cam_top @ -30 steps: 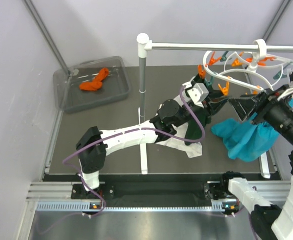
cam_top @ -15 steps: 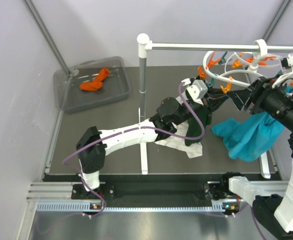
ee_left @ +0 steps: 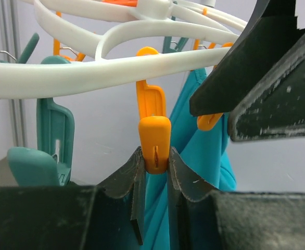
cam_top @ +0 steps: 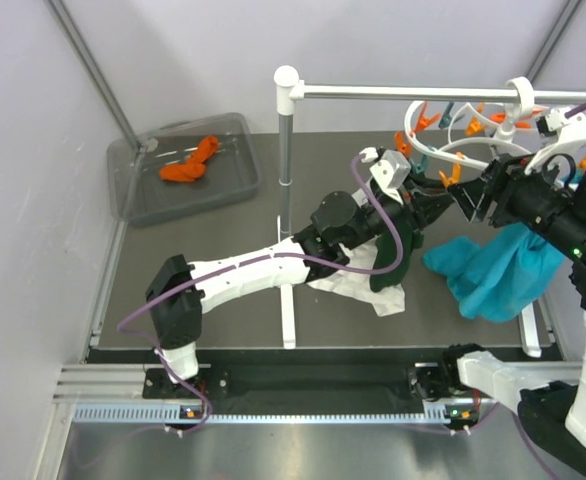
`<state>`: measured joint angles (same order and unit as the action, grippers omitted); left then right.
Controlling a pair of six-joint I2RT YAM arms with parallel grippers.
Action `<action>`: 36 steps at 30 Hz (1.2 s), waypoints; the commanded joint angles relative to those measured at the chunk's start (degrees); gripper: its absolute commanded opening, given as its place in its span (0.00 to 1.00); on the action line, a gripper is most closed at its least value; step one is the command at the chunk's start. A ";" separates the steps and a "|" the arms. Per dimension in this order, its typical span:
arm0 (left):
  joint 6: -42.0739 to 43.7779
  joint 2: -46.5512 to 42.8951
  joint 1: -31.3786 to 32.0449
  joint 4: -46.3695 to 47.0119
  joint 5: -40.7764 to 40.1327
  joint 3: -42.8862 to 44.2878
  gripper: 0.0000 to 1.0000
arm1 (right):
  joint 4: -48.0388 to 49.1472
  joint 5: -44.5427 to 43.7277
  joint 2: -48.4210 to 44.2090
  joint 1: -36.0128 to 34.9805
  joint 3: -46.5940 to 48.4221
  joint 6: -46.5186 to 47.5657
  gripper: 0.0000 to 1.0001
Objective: Clip the socks to the hanger
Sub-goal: Open the clamp at the hanger.
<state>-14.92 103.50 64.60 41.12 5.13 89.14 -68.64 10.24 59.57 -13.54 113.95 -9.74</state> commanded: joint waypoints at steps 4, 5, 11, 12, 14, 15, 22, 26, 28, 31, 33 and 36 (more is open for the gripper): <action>-4.15 -3.31 -0.09 -3.59 1.03 1.91 0.00 | 2.81 -9.96 0.63 -7.81 -1.63 -0.63 0.58; -4.24 -3.40 -0.09 -3.59 1.29 1.82 0.00 | 3.25 -11.37 0.98 -8.95 -1.63 -0.89 0.59; -4.07 -4.27 0.00 -4.21 1.12 1.30 0.00 | 4.39 -27.53 3.18 -22.64 -1.71 -2.30 0.62; -3.98 -4.54 -0.09 -4.04 1.20 1.03 0.00 | 4.48 -29.64 3.62 -24.06 -1.54 -2.56 0.62; -3.89 -4.97 0.00 -3.95 1.03 0.33 0.00 | 4.74 -35.27 4.41 -27.40 -1.10 -3.53 0.59; -3.89 -5.15 -0.09 -3.86 0.94 0.16 0.00 | 4.83 -38.77 4.59 -28.55 -1.19 -3.71 0.59; -3.80 -6.03 0.00 -3.86 0.94 -0.64 0.00 | 7.19 -46.27 5.38 -33.13 -3.29 -4.85 0.50; -3.89 -6.03 -0.09 -3.95 1.29 -0.72 0.00 | 9.05 -47.59 4.50 -33.13 -4.00 -4.06 0.47; -3.89 -6.21 0.00 -4.03 1.38 -0.90 0.00 | 9.66 -47.77 4.41 -33.22 -3.83 -3.27 0.44; -3.98 -6.38 0.00 -4.47 1.03 -1.08 0.01 | 9.93 -47.86 4.50 -33.13 -4.00 -2.66 0.22; -4.24 -6.99 -0.09 -5.61 0.33 -1.42 0.18 | 9.50 -48.29 4.59 -33.13 -4.09 -2.74 0.00; -4.42 -9.36 0.00 -5.70 -0.29 -4.31 0.45 | 9.31 -49.00 4.33 -33.13 -5.05 -3.09 0.00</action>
<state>-18.92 98.98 64.27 35.00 4.93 87.22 -62.54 -37.21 64.12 -46.04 109.82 -12.67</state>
